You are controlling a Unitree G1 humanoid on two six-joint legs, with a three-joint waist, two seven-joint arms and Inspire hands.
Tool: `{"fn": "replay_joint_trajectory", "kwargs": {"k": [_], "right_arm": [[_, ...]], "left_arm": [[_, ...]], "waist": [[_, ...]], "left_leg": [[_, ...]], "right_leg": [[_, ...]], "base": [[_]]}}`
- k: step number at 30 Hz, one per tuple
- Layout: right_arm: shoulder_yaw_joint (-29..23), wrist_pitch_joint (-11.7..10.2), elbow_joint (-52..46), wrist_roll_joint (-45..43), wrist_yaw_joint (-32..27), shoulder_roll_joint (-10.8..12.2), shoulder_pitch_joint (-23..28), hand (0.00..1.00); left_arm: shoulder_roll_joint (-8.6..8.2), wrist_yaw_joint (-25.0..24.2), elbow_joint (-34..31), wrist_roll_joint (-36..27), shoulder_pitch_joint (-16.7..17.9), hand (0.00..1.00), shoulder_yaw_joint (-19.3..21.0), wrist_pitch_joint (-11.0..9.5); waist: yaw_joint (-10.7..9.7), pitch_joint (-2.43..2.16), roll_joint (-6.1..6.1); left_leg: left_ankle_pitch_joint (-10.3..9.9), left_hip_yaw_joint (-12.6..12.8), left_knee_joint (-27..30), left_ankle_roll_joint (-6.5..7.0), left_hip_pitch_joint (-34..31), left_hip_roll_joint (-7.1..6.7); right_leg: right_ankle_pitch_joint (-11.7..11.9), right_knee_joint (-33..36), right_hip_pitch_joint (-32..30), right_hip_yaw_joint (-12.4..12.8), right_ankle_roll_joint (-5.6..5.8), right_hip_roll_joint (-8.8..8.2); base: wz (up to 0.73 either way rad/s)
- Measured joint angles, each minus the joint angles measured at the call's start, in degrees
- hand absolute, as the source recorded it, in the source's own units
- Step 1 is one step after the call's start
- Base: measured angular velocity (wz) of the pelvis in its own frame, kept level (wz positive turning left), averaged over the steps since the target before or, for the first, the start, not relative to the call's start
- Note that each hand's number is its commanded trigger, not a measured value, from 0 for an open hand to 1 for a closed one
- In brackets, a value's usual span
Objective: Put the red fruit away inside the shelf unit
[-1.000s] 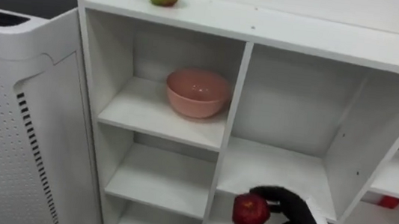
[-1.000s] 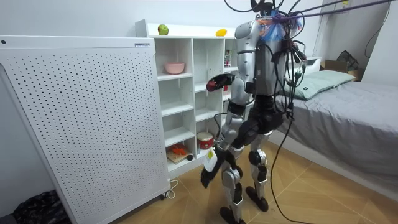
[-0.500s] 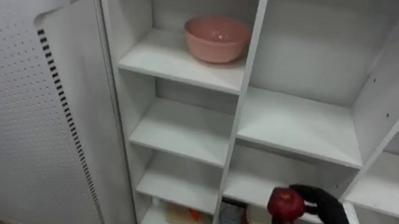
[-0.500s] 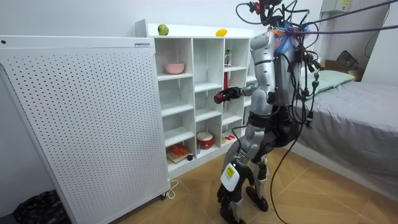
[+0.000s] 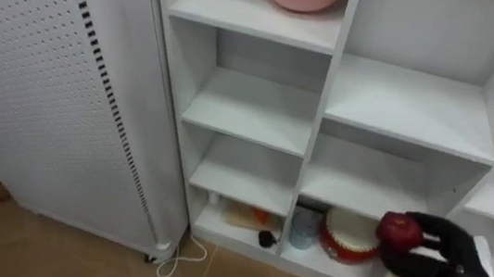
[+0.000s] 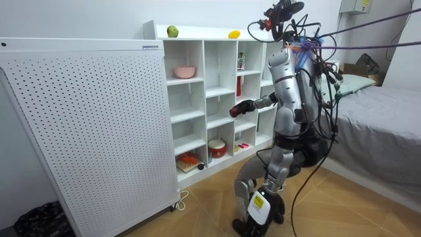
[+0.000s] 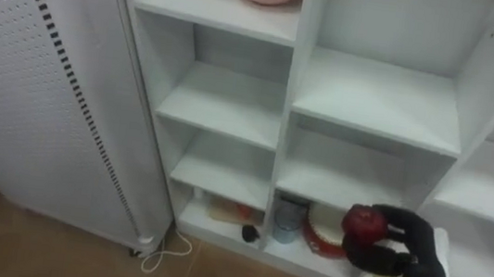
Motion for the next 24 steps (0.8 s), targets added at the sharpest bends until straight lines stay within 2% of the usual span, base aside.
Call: {"fn": "replay_joint_trajectory", "kwargs": {"k": [4,9,14,19,24], "right_arm": [[3.5,1.0,0.2,2.1,-2.5,-1.9,-3.3,1.0],[5.8,1.1,0.1,2.2,-3.4,-3.0,-6.5,1.0],[6.0,1.4,0.2,6.3,-3.3,-4.4,-7.0,1.0],[8.0,3.5,0.2,10.5,-3.0,-6.0,-7.8,1.0],[8.2,3.7,0.2,12.8,-2.6,-6.4,-9.5,1.0]], "left_arm": [[0.42,0.2,-1.5,-0.7,0.3,0.0,-0.6,0.8],[1.34,0.4,-3.0,-2.2,0.0,0.0,-1.2,0.9],[1.86,0.5,-4.8,-2.2,0.0,0.0,-1.2,1.2],[3.88,0.7,-5.5,-2.2,0.0,0.0,-1.1,1.2],[5.06,1.2,-6.2,-2.5,0.1,0.0,-1.1,1.2]], "waist": [[0.0,0.26,-0.75],[-0.2,0.45,-2.12],[0.4,0.53,-2.48],[1.1,0.54,-2.5],[1.2,0.6,-2.61]], "left_leg": [[0.4,0.0,0.2,0.08,-2.3,0.09],[1.0,-0.1,0.3,0.0,-5.3,0.22],[0.8,-0.1,1.5,0.6,-7.3,0.03],[0.6,-0.4,2.0,0.81,-8.5,-0.07],[0.6,-0.7,2.2,0.86,-9.2,-0.11]], "right_leg": [[0.1,0.3,-2.1,-0.4,-0.15,-0.32],[0.3,0.4,-4.6,-0.7,-0.24,-0.31],[0.5,1.3,-6.5,-0.2,0.14,-0.31],[0.4,1.4,-7.2,-0.6,0.21,-0.37],[0.4,1.3,-7.6,-0.9,0.21,-0.4]], "base": [[0.07],[0.05],[0.06],[0.01],[0.0]]}}
